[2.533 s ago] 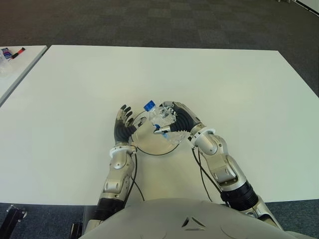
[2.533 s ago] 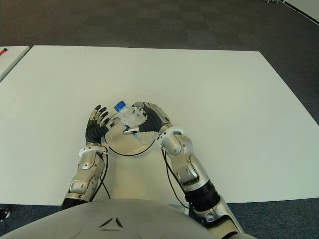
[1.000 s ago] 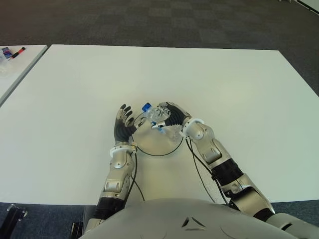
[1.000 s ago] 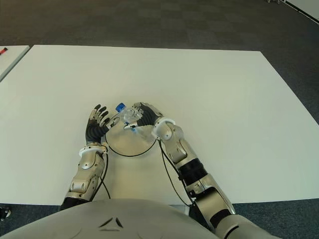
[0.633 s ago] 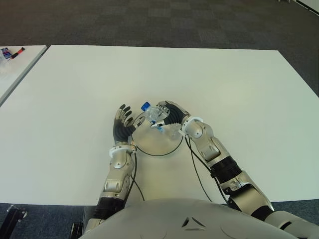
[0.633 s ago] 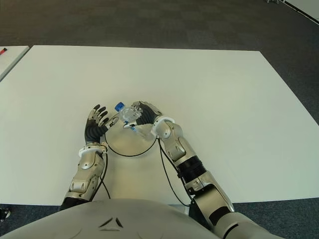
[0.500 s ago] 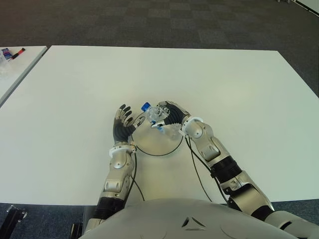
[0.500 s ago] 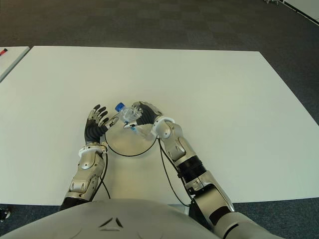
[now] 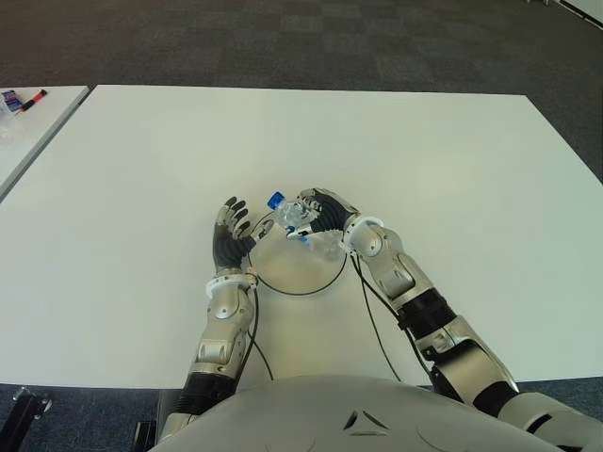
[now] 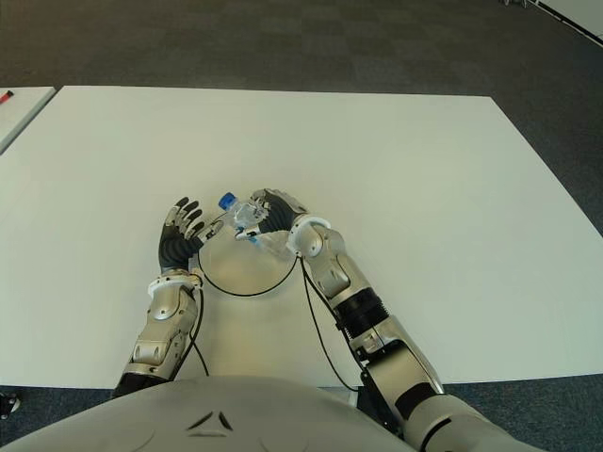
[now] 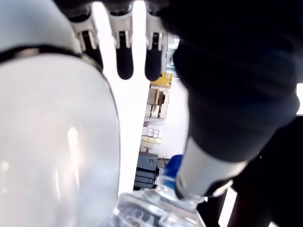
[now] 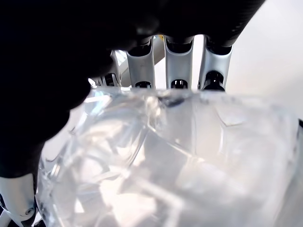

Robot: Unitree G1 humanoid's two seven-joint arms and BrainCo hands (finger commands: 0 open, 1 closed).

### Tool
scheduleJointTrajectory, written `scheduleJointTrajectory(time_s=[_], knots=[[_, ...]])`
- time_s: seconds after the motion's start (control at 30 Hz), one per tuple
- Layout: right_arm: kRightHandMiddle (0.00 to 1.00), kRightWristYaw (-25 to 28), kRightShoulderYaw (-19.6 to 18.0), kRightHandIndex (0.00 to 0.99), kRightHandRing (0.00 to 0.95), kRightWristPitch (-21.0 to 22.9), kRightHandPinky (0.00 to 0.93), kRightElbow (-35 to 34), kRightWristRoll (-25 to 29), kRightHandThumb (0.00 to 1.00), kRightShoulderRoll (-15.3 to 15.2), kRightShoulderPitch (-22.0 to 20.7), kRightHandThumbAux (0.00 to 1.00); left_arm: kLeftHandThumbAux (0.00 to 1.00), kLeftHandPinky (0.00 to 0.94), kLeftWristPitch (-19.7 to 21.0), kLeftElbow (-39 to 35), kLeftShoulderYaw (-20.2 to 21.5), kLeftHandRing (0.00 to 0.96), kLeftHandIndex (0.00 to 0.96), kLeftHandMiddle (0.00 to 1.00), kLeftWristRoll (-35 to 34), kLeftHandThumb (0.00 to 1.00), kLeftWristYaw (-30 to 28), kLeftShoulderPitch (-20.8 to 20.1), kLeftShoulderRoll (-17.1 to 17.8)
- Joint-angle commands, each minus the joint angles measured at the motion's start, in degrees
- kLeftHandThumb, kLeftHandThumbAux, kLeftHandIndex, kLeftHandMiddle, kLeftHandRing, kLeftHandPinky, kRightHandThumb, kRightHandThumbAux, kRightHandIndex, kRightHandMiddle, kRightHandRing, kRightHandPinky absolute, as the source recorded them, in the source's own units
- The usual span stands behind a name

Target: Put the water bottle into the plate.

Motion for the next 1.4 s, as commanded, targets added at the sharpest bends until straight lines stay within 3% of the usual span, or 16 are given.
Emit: scheduleJointTrajectory(time_s=[0.03,0.57,0.73,0.9,0.97,1.1,1.17,1.2,1.3,1.4], knots=[[0.513,-0.4,0.5,0.354,0.599,0.1,0.771,1.6,-0.6,0.948,-0.1,-0.6,0.666,0.954,0.199,-0.2,0.8,0.3,0.174,0.148,0.18,-0.3,0.0,0.4,-0.8,-5.5],[0.511,-1.1,0.7,0.351,0.602,-0.6,0.775,2.9,-0.6,0.947,-0.5,-1.4,0.668,0.954,0.2,-0.3,1.2,0.4,0.173,0.143,0.18,-0.5,0.0,0.3,-1.1,-5.6],[0.504,-1.9,0.2,0.346,0.585,-2.4,0.721,3.1,0.6,0.943,-0.4,-1.1,0.67,0.952,0.198,-0.3,1.2,0.3,0.173,0.143,0.18,-0.6,0.0,0.2,-1.0,-5.5],[0.479,-0.6,-0.2,0.388,0.488,-4.9,0.518,3.7,2.3,0.861,-0.8,-1.0,0.688,0.932,0.189,-0.2,1.0,0.1,0.17,0.142,0.175,-0.5,0.0,0.2,-0.9,-5.3],[0.43,0.2,-0.1,0.395,0.437,-5.2,0.435,3.7,2.6,0.756,-1.1,-1.1,0.722,0.927,0.193,-0.2,1.0,0.1,0.171,0.142,0.176,-0.5,0.0,0.3,-0.9,-5.4],[0.341,0.8,0.0,0.396,0.322,-5.8,0.306,4.0,2.6,0.697,-1.4,-1.2,0.741,0.929,0.197,-0.2,1.1,0.2,0.173,0.143,0.179,-0.5,0.0,0.3,-1.0,-5.4],[0.272,0.9,-0.1,0.232,0.261,-6.3,0.246,4.0,2.6,0.303,-1.5,-1.2,0.881,0.932,0.201,-0.2,1.2,0.2,0.178,0.144,0.184,-0.5,0.0,0.4,-1.1,-5.4],[0.247,0.9,-0.1,0.185,0.24,-6.5,0.227,4.0,2.6,0.194,-1.6,-1.1,0.916,0.934,0.202,-0.2,1.2,0.2,0.179,0.145,0.186,-0.5,0.0,0.4,-1.1,-5.4],[0.201,1.2,-0.3,0.119,0.201,-7.1,0.195,3.9,3.0,0.063,-1.6,-1.0,0.953,0.937,0.203,-0.3,1.2,0.3,0.182,0.147,0.19,-0.6,0.0,0.4,-1.1,-5.5],[0.179,1.4,-0.8,0.093,0.182,-7.6,0.182,4.0,3.8,0.025,-1.4,-0.9,0.962,0.94,0.203,-0.3,1.4,0.3,0.183,0.148,0.191,-0.6,0.0,0.4,-1.2,-5.5]])
